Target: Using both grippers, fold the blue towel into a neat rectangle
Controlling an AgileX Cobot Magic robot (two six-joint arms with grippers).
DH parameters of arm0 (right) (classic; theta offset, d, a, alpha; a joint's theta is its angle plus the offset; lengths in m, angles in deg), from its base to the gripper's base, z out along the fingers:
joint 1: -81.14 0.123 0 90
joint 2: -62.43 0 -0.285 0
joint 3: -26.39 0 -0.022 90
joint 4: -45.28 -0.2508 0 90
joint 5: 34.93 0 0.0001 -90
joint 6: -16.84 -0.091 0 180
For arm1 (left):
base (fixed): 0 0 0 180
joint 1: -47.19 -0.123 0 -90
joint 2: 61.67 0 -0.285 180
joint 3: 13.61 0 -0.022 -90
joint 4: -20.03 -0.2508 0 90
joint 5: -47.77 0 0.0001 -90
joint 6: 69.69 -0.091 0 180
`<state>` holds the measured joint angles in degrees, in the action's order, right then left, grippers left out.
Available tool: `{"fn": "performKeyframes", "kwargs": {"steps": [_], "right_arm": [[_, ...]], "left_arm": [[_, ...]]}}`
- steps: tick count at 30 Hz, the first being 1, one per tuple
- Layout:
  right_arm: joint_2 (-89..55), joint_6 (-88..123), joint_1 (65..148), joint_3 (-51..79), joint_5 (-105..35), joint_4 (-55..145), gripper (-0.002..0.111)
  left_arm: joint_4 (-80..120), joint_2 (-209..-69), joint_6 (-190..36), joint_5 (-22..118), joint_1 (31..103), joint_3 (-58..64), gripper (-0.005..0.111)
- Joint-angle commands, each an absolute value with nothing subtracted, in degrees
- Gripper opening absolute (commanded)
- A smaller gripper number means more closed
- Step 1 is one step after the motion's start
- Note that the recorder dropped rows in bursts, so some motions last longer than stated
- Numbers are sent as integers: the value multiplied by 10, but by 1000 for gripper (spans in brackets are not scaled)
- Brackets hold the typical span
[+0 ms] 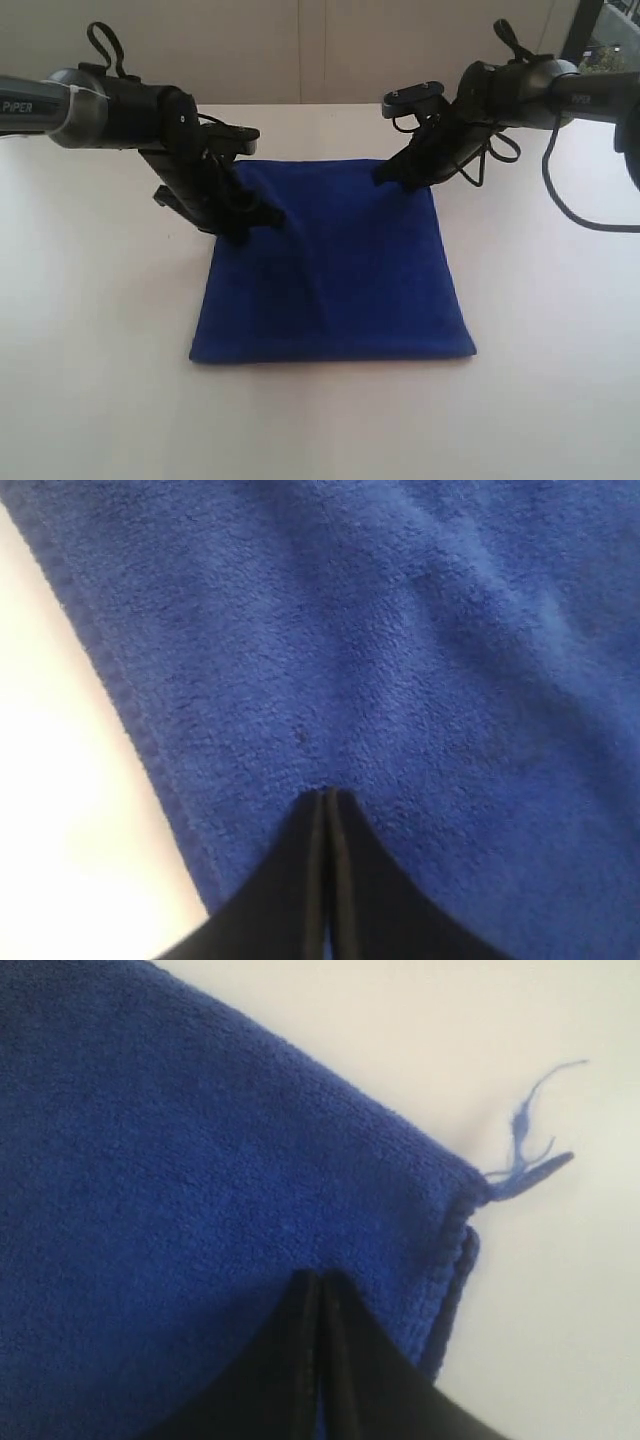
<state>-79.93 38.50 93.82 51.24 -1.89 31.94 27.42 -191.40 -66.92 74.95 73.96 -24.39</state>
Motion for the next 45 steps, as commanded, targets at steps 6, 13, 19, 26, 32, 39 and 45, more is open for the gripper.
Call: {"fn": "performKeyframes", "kwargs": {"steps": [6, 13, 19, 26, 32, 39, 45], "right_arm": [[-799, 375, 937, 513, -16, 332, 0], [-750, 365, 937, 514, -17, 332, 0], [-700, 361, 937, 514, 35, 333, 0], [-599, 359, 937, 479, 156, 335, 0], [-471, 363, 938, 333, 230, 334, 0], [-366, 441, 938, 171, 218, 332, 0], [-334, 601, 952, 94, 184, 310, 0]], "left_arm": [[233, -1921, -671, 802, 739, -237, 0], [232, -1888, -671, 757, 739, -238, 0], [232, -1836, -687, 754, 739, -238, 0], [224, -1745, -760, 877, 739, -238, 0], [233, -1695, -822, 1013, 739, -184, 0], [337, -1633, -979, 988, 739, -62, 0], [427, -1606, -1138, 969, 741, 4, 0]]}}
